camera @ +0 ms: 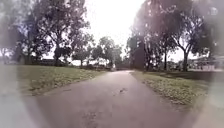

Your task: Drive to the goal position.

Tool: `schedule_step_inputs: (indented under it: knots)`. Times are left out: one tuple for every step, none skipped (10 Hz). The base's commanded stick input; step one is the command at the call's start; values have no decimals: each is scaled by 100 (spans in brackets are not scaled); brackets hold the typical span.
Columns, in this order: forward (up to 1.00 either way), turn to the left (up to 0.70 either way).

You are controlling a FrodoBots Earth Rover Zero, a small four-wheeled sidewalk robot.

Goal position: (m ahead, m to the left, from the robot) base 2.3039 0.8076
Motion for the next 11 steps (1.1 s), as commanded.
schedule_step_inputs:
  knots:
    - [70,-1]
    - [70,-3]
    - [70,0]
    - [70,0]
    - [70,0]
    - [70,0]
    - [70,0]
    - [70,0]
    - [70,0]
    - [70,0]
    - [70,0]
